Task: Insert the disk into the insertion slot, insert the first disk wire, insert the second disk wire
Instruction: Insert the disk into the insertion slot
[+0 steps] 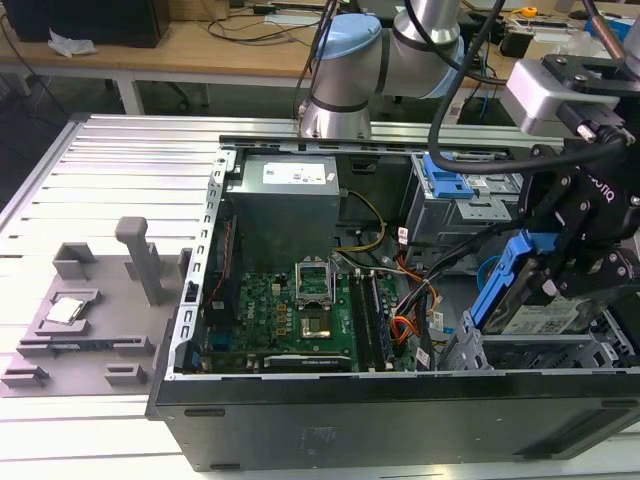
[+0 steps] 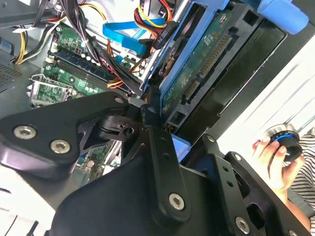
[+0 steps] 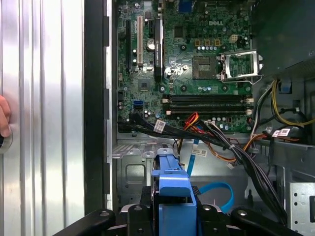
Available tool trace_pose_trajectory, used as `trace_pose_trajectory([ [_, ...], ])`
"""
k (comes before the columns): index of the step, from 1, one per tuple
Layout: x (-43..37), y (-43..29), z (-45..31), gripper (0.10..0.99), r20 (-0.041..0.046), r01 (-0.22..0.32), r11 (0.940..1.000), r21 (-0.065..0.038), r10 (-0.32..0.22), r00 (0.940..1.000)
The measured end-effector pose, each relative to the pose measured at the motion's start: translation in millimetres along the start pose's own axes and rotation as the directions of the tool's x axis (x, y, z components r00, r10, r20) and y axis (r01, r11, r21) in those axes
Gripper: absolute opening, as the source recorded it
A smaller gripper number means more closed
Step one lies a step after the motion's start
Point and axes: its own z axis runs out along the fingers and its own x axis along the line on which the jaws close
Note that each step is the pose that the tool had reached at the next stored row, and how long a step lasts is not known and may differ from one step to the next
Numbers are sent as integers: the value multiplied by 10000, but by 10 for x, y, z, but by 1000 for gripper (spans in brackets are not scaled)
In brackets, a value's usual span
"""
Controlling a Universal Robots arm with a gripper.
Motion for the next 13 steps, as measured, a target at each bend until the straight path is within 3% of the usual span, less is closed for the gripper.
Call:
trace_pose_trajectory([
  [11,0,-1,30,365,-1,0,10000,0,0,10000],
  [13,0,-1,30,431,-3,0,10000,0,0,10000],
])
